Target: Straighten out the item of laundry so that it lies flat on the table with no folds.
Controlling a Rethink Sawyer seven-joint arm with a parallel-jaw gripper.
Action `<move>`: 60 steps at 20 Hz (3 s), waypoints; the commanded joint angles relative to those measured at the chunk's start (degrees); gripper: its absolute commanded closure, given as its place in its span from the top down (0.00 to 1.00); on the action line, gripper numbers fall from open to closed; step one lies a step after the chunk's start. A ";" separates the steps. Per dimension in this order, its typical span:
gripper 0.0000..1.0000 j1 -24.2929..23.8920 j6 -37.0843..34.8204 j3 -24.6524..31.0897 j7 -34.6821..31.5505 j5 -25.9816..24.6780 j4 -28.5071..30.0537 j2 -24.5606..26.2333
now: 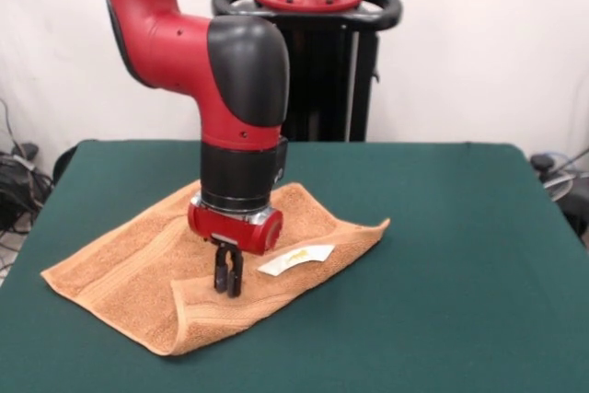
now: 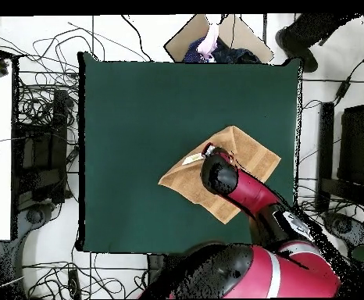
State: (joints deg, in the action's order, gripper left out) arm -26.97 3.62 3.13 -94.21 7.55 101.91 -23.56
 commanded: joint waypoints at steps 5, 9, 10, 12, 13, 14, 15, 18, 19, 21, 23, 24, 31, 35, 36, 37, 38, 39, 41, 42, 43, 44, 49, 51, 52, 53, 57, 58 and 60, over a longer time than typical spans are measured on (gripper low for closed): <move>0.00 -3.97 7.45 16.04 -14.87 -1.27 -2.35 6.23; 0.00 -3.78 10.40 17.62 -14.97 -1.31 -4.55 9.43; 0.00 -3.68 10.99 17.87 -15.03 -1.19 -4.97 10.04; 0.00 -3.36 12.00 18.20 -15.25 -0.96 -5.87 11.12; 0.00 -3.31 12.46 18.48 -15.30 -0.97 -6.31 11.69; 0.00 -3.30 12.93 18.83 -15.43 -1.12 -6.73 12.30; 0.00 -3.30 13.39 19.18 -15.55 -1.27 -7.14 12.91; 0.00 -3.50 14.16 20.15 -15.84 -1.79 -8.24 14.27; 0.00 -3.60 14.36 20.45 -15.92 -1.99 -8.54 14.63; 0.00 -4.12 14.63 21.34 -16.14 -2.57 -8.91 15.31; 0.00 -4.48 14.89 22.10 -16.50 -2.97 -9.08 15.83; 0.00 -4.53 14.90 22.43 -16.62 -2.98 -9.29 16.14; 0.00 -6.45 14.51 27.31 -17.33 -3.68 -9.69 18.44; 0.00 -7.38 13.63 29.47 -16.94 -2.91 -9.87 19.48; 0.00 -7.20 13.54 29.35 -16.73 -2.35 -9.91 19.42; 0.00 -7.19 12.95 29.31 -16.43 -1.62 -9.86 19.31; 0.00 -6.98 12.97 29.01 -16.20 -1.19 -9.86 19.16; 0.00 -6.91 12.61 28.76 -15.90 -0.63 -9.86 18.95; 0.00 -5.97 11.11 27.09 -15.46 1.96 -9.37 17.69; 0.00 -3.91 10.06 24.15 -15.33 5.16 -8.40 15.58; 0.00 0.12 5.05 18.69 -14.96 11.95 -7.19 12.07; 0.00 5.07 -0.42 11.83 -14.71 18.50 -6.03 8.57; 0.00 18.65 -25.07 -12.55 -17.70 27.92 -9.44 5.46; 0.00 17.46 -24.04 -12.08 -17.25 27.41 -8.48 5.30; 0.00 17.47 -24.78 -12.69 -17.56 27.15 -8.46 5.05; 0.00 17.71 -24.84 -13.26 -17.70 26.77 -7.63 4.35; 0.00 17.51 -23.31 -13.94 -16.98 24.54 -3.91 -0.64; 0.00 17.33 -22.39 -13.40 -16.85 24.24 -2.36 -1.95; 0.00 16.00 -20.74 -11.40 -15.99 24.08 -0.62 -3.13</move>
State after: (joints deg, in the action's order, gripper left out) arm -9.68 -19.14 -5.15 -94.21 30.41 94.87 -23.92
